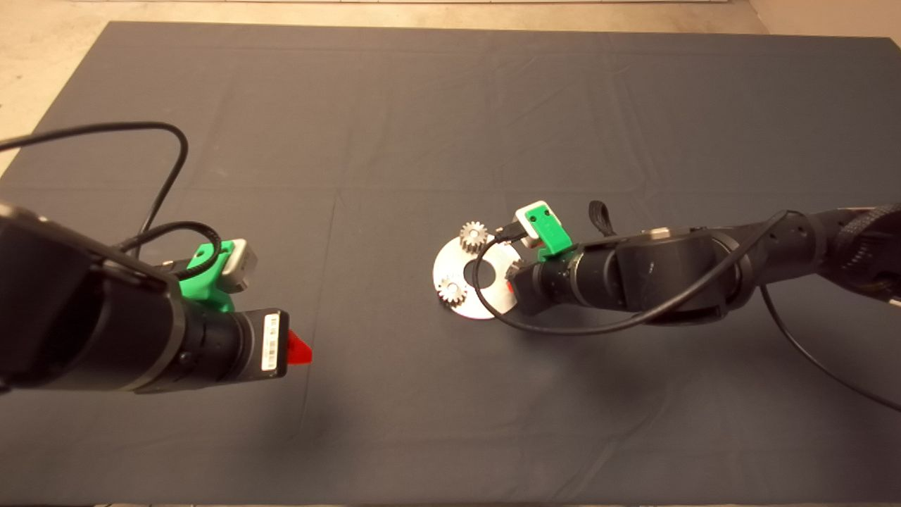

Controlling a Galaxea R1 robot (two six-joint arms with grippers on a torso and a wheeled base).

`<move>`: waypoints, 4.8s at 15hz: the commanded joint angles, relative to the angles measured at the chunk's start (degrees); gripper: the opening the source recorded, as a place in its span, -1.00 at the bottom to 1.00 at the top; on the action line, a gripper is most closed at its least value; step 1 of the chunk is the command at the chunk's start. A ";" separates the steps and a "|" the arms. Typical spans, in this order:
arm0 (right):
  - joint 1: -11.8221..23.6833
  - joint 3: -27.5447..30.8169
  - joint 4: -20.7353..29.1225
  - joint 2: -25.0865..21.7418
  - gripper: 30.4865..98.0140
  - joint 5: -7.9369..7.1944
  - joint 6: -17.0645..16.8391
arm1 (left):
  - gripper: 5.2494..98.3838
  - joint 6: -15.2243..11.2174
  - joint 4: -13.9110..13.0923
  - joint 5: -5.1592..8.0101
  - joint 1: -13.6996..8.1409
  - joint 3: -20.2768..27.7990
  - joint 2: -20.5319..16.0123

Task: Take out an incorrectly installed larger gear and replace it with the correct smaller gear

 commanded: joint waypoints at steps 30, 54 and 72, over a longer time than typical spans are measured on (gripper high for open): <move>0.75 -1.72 -4.06 0.62 -0.90 -6.91 0.20 | 0.37 -0.09 4.40 7.57 3.90 -0.29 0.32; -1.62 1.62 -3.62 -3.69 -0.90 -6.91 0.47 | 0.37 -0.01 4.75 7.57 4.43 -1.43 0.67; -1.27 1.62 -3.62 0.26 -0.90 -6.91 0.47 | 0.37 -0.01 4.69 7.57 4.43 -1.43 0.76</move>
